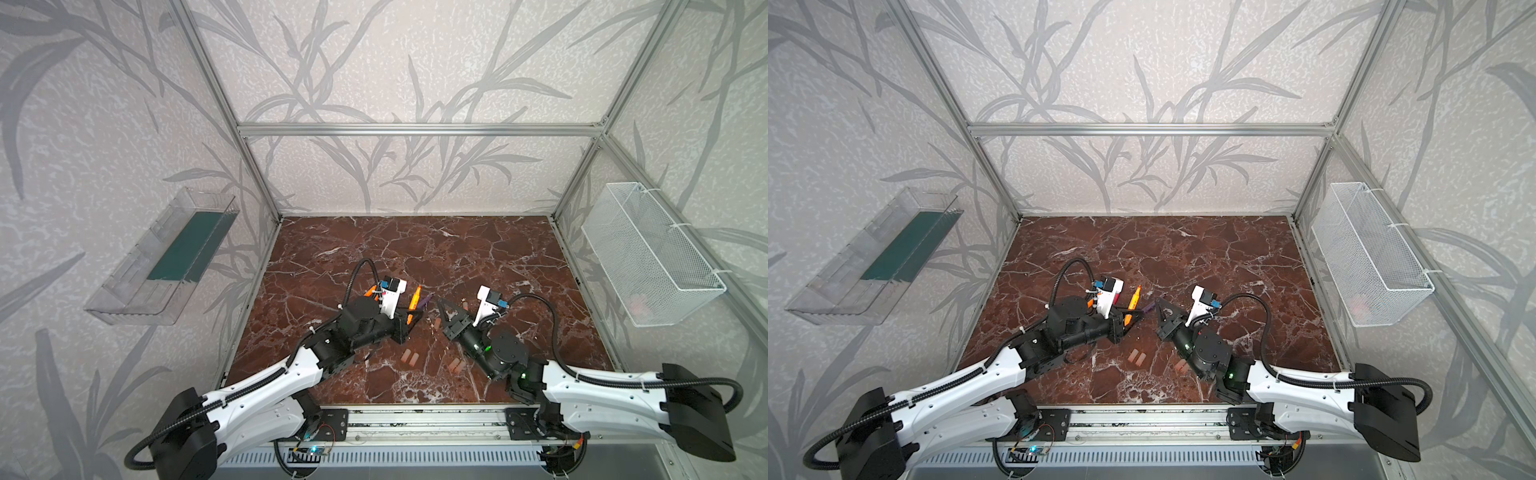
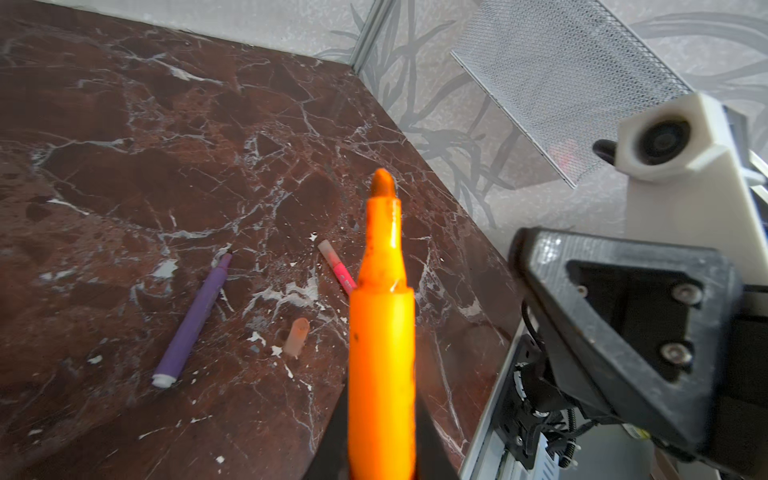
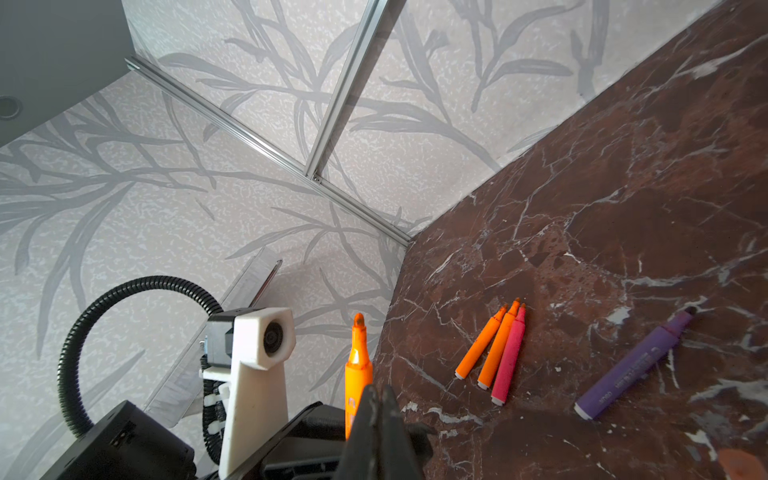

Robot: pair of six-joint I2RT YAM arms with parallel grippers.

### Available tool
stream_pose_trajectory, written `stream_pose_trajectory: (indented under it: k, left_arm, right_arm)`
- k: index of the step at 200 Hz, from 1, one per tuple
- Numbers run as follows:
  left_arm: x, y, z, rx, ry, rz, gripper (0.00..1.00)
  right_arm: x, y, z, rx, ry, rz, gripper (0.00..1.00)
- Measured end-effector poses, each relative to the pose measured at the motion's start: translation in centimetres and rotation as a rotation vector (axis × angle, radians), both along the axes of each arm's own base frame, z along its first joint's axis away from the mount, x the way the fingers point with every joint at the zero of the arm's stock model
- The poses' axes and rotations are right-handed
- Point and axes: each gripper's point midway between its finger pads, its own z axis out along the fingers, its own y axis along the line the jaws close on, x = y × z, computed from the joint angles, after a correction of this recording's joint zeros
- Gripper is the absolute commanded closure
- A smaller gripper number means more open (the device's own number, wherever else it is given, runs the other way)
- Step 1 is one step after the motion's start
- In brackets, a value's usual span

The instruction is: Insert the pens into the pen caps

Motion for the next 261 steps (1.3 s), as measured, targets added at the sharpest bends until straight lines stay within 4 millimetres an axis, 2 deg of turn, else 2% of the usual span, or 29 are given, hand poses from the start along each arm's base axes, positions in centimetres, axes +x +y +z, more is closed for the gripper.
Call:
stream_pose_trajectory:
  k: [26, 62, 84, 97, 116, 137, 164, 179, 209, 261]
  left_arm:
    - [0.9, 1.3, -0.5, 0.036, 0.000, 0.079, 1.00]
    - [2.1, 3.4, -1.1, 0.087, -0.003, 0.193, 1.00]
    - [2.5, 4.2, -1.3, 0.105, -0.002, 0.233, 1.00]
    - [2.6, 4.4, -1.5, 0.114, 0.000, 0.245, 1.00]
    - [2.7, 4.7, -1.7, 0.125, 0.005, 0.253, 1.00]
    - [2.7, 4.7, -1.8, 0.129, 0.007, 0.253, 1.00]
    - [2.7, 4.7, -2.0, 0.132, 0.010, 0.253, 1.00]
    - [2.7, 4.7, -2.0, 0.132, 0.010, 0.253, 1.00]
    - [2.7, 4.7, -2.0, 0.133, 0.010, 0.253, 1.00]
    - [2.7, 4.7, -2.0, 0.135, 0.011, 0.253, 1.00]
  right_arm:
    - [0.3, -0.7, -0.7, -0.044, 0.039, -0.028, 0.96]
    - [1.2, -0.8, -2.3, -0.192, 0.124, -0.071, 0.90]
    - [2.3, -0.6, -2.6, -0.294, 0.165, -0.095, 0.78]
    - [3.2, -0.5, -3.6, -0.381, 0.197, -0.099, 0.75]
    - [4.9, -0.9, -5.8, -0.513, 0.270, -0.102, 0.74]
    - [5.8, -1.9, -9.7, -0.636, 0.369, -0.098, 0.73]
    - [4.6, -2.9, -14.7, -0.740, 0.469, -0.063, 0.68]
    - [3.8, -3.5, -16.8, -0.767, 0.513, -0.051, 0.67]
    - [2.9, -3.9, -19.6, -0.773, 0.577, -0.033, 0.67]
    - [2.6, -2.6, -22.8, -0.743, 0.651, -0.001, 0.67]
